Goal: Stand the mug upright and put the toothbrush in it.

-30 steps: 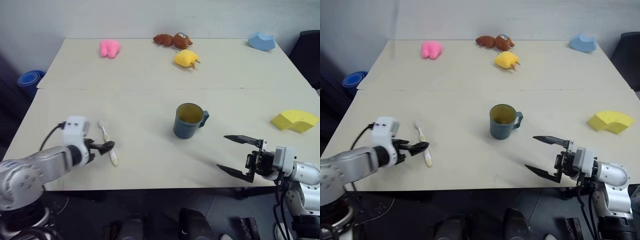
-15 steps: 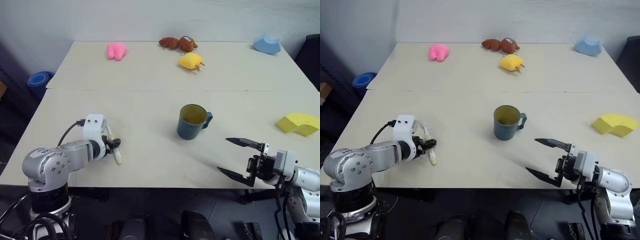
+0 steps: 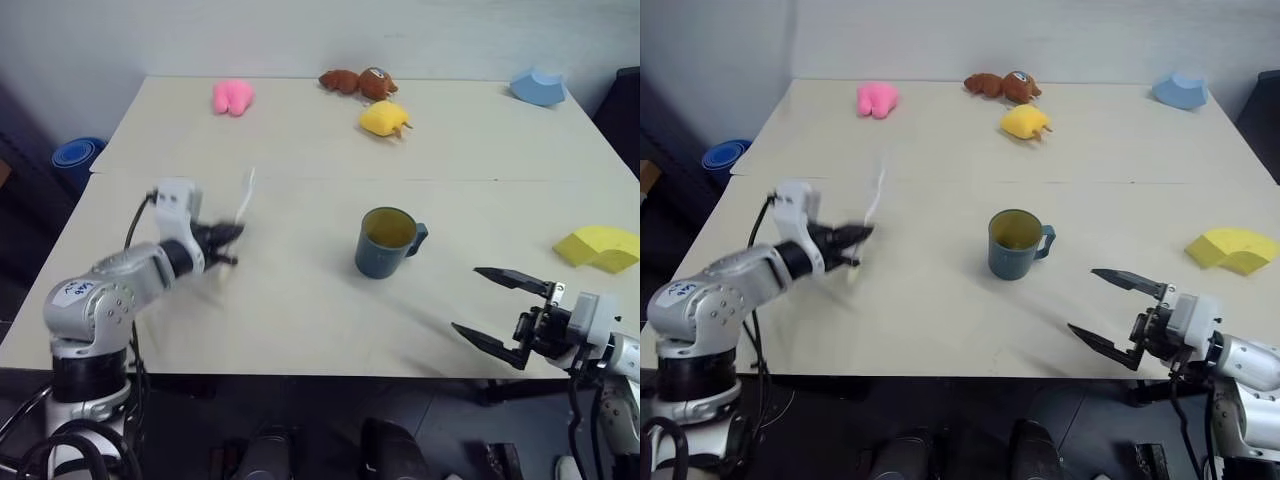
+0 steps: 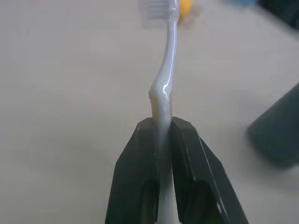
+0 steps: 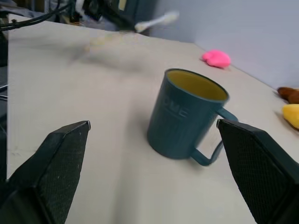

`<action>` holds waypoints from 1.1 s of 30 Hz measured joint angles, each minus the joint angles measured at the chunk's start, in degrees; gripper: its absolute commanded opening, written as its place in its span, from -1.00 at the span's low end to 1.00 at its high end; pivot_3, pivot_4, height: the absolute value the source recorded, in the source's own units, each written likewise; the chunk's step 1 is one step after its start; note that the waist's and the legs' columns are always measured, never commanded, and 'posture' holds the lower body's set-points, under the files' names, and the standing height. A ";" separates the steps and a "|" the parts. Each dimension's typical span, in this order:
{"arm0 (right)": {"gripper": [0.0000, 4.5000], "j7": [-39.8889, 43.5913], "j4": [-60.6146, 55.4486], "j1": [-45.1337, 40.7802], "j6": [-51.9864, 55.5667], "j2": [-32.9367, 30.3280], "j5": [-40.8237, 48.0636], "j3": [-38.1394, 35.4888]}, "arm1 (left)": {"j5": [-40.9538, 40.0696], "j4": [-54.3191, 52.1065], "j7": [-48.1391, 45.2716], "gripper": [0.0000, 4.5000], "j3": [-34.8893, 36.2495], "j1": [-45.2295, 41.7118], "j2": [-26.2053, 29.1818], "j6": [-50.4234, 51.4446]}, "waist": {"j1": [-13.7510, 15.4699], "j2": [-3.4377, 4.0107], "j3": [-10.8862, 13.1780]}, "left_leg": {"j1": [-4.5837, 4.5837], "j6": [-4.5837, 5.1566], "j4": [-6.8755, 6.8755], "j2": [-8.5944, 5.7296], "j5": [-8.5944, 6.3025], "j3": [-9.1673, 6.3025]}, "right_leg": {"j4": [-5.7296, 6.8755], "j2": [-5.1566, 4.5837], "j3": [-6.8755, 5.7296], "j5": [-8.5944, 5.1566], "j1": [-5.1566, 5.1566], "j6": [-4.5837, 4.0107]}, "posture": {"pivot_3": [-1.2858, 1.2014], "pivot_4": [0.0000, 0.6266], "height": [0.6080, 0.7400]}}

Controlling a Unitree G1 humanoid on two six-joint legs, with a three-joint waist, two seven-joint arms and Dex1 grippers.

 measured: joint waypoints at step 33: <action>1.00 -14.83 -11.63 7.97 1.38 2.37 -2.33 -7.55 | 15.56 36.79 -34.71 0.91 -15.13 -10.30 -26.15 -61.03 | -0.42 -0.17 0.10 | -0.16 0.21 -0.01 0.06 0.07 0.05 | -0.16 0.10 -0.13 0.06 -0.08 0.09 | 0.03 -0.52 1.00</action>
